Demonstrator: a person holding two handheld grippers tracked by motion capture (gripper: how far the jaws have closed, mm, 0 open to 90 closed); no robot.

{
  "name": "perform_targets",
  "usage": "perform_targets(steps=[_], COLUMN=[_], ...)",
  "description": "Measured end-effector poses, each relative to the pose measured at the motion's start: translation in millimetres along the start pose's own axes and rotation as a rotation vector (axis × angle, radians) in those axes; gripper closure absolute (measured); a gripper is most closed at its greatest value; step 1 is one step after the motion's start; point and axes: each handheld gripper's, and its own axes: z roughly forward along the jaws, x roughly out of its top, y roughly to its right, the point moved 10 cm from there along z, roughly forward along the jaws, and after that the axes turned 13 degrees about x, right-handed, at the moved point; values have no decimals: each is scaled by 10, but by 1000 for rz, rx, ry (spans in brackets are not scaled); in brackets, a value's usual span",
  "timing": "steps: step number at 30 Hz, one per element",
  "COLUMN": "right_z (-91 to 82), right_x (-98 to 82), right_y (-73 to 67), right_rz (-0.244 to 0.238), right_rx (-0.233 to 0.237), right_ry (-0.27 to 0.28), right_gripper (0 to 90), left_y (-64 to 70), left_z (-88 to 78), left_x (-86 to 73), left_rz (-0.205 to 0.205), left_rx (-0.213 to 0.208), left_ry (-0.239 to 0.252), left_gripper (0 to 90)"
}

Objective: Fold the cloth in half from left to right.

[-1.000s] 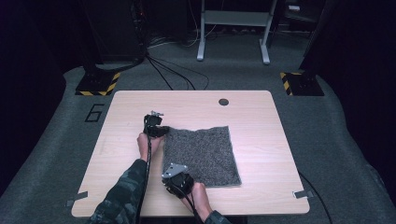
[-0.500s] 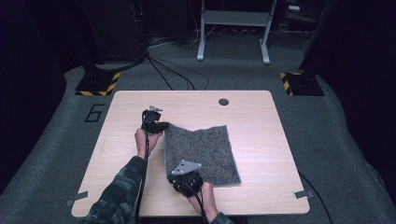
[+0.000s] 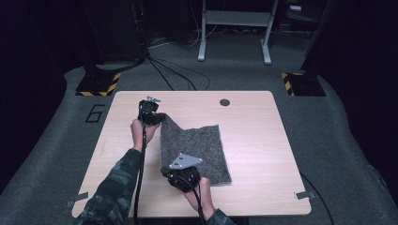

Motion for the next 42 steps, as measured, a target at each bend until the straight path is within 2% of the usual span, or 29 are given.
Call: perform_targets(steps=[4, 6, 10, 12, 19, 26, 32, 36, 42], right_z=[-45, -99, -210, -286, -436, -622, -793, -842, -893], right_x=[48, 28, -20, -107, -262, -352, -405, -419, -519], right_y=[-10, 19, 84, 128, 218, 304, 371, 392, 427], right_rz=[0, 22, 36, 53, 69, 101, 96, 98, 105], right_rx=[-3, -11, -32, -48, -87, -120, -157, -173, -201], right_ry=[22, 31, 37, 16, 0, 16, 12, 13, -17], right_gripper=[876, 876, 876, 875, 875, 874, 873, 873, 872], left_y=[28, 73, 244, 329, 542, 723, 843, 931, 1067], left_z=[-54, -51, -14, 8, 67, 102, 126, 137, 188], left_x=[129, 172, 234, 243, 278, 321, 359, 383, 404], left_rz=[29, 38, 57, 69, 83, 93, 106, 114, 134], left_rx=[12, 9, -8, -13, -46, -64, -76, -90, -107], left_ry=[13, 10, 14, 16, 22, 35, 43, 47, 51], left_gripper=[872, 872, 871, 871, 872, 871, 871, 871, 870])
